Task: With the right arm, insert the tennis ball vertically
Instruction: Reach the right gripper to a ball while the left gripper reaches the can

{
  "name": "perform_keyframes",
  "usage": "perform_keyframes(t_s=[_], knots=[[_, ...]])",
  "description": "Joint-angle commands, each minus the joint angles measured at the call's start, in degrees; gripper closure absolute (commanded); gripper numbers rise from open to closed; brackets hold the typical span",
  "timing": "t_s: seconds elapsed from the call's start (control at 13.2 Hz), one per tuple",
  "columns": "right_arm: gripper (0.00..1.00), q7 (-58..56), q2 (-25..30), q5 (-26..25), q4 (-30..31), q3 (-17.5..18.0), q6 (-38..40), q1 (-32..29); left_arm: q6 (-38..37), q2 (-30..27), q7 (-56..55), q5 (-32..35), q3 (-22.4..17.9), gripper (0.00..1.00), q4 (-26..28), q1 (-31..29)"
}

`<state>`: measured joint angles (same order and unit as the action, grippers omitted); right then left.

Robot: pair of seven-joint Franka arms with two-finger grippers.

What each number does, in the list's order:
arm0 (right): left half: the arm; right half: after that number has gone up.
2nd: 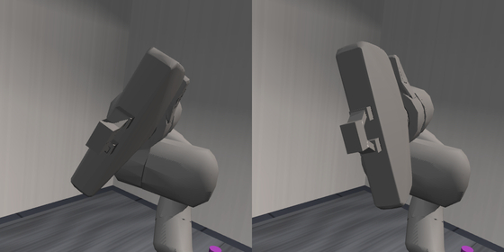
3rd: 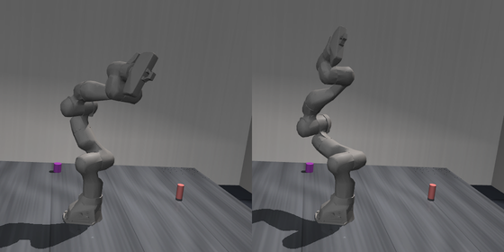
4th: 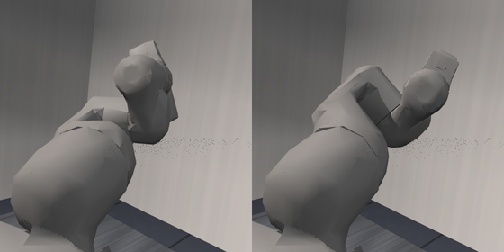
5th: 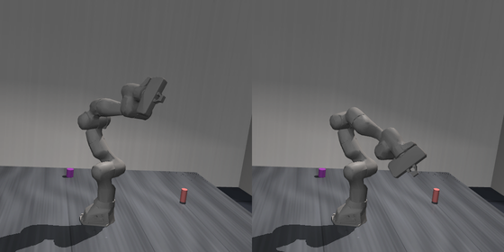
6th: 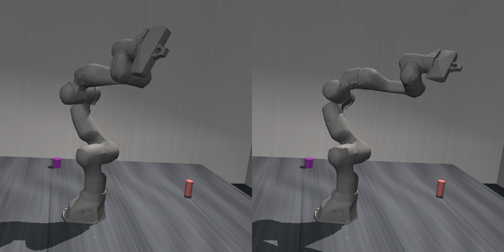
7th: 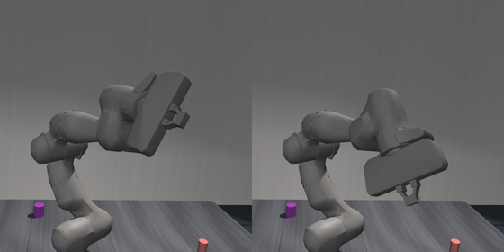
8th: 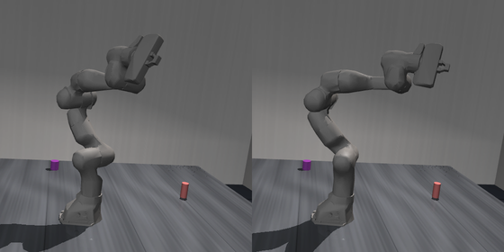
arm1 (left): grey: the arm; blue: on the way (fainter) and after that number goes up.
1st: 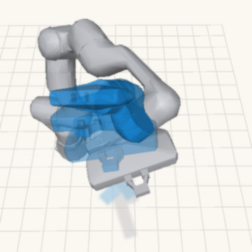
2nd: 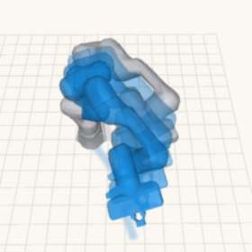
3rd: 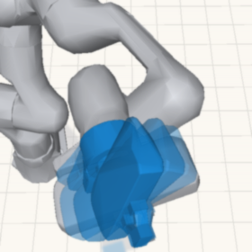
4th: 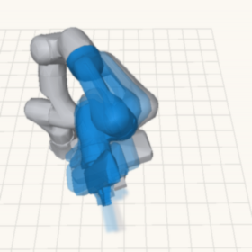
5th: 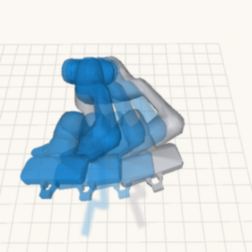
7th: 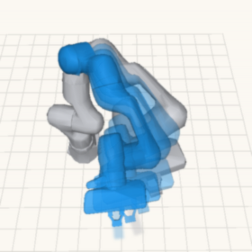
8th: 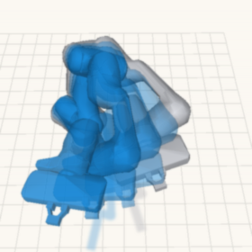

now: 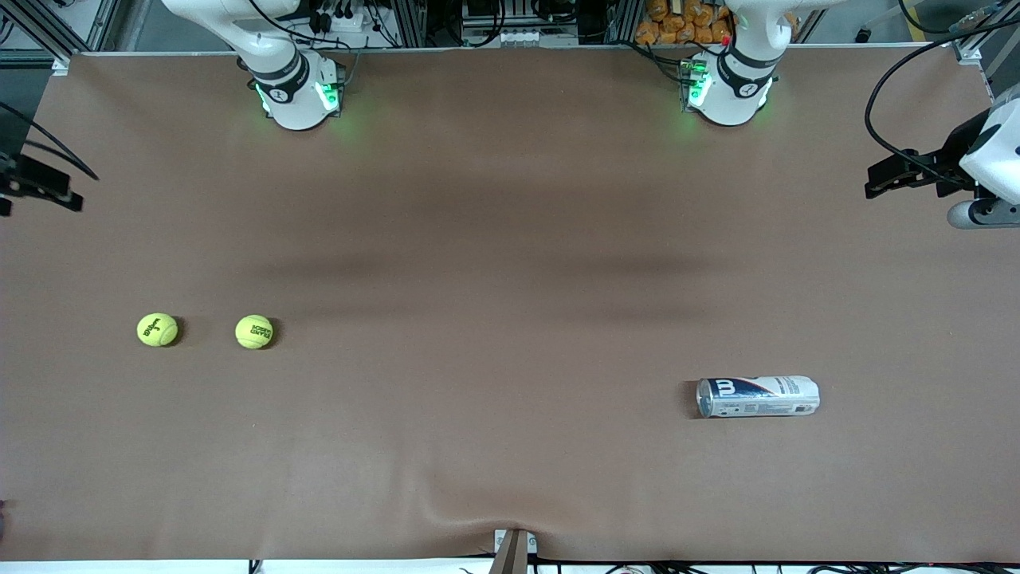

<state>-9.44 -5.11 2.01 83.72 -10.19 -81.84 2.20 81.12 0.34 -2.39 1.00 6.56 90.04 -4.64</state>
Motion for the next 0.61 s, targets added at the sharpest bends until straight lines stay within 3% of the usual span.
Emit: perform_keyframes(t_s=[0.0,0.3,0.53], knots=[[0.0,2.8,-3.4,0.8,-0.3,-0.2,-0.1,1.5,-1.0,0.6,-0.9,1.2,0.4,0.0,-1.4,0.0],[0.0,4.2,-8.9,3.7,1.0,-0.3,-2.7,2.4,-0.7,5.8,4.6,2.0,0.6,0.0,-2.1,1.4],[0.0,8.2,-9.1,3.5,7.4,-0.3,-10.0,5.0,2.5,11.8,9.3,7.9,0.6,0.0,-2.1,6.0]])
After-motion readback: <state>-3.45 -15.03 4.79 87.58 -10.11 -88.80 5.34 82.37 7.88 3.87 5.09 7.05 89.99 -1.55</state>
